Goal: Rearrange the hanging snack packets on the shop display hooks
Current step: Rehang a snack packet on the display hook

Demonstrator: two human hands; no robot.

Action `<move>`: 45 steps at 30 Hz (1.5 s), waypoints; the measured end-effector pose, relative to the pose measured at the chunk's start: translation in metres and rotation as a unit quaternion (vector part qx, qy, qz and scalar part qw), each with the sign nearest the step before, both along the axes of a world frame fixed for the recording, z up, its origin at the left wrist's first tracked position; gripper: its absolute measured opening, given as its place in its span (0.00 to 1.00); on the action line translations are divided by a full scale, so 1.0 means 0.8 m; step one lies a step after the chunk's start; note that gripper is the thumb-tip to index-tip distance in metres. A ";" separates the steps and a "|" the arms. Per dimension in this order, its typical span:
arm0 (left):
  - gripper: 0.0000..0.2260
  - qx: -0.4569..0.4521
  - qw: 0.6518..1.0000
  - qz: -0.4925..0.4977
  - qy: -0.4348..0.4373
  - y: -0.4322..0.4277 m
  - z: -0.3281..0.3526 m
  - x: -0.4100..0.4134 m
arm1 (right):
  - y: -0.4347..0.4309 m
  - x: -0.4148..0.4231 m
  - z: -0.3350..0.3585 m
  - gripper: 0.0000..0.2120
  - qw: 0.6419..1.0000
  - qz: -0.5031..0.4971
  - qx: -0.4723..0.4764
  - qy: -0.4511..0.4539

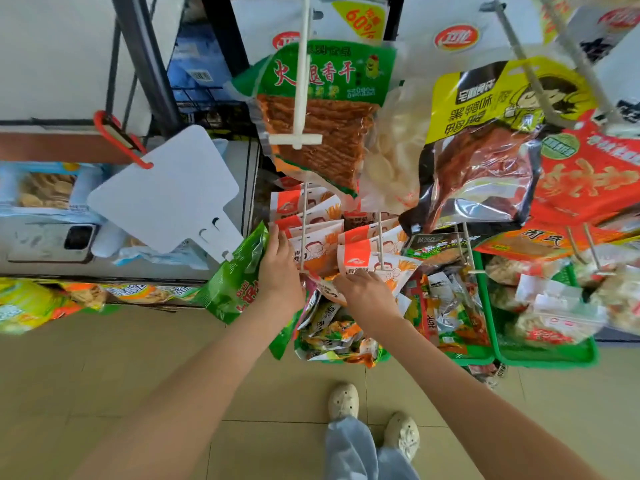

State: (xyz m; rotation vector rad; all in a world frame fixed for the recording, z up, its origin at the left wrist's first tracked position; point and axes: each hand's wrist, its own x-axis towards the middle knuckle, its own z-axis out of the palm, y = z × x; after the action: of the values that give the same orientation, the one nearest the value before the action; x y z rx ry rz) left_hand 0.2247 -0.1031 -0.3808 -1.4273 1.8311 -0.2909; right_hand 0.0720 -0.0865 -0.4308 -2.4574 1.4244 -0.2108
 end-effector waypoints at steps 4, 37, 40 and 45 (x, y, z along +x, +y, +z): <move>0.30 0.015 0.999 -0.032 0.025 0.006 0.001 0.007 | -0.010 0.008 -0.011 0.26 1.000 0.004 -0.007 -0.002; 0.30 0.066 0.987 -0.099 -0.106 0.052 -0.032 0.021 | -0.049 0.075 -0.083 0.07 0.954 -0.155 0.044 -0.254; 0.28 0.067 0.987 -0.107 -0.103 0.054 -0.030 0.023 | -0.033 0.060 -0.079 0.06 0.956 -0.179 0.023 -0.231; 0.25 0.071 0.988 -0.110 -0.083 0.061 -0.028 0.021 | -0.017 0.034 -0.066 0.05 0.962 -0.186 -0.038 -0.196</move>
State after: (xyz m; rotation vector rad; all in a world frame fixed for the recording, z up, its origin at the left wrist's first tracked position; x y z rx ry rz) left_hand 0.2415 -0.0540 -0.4029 -1.0724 1.8350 -0.3710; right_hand 0.0990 -0.1003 -0.4838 -2.0227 1.6932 -0.7970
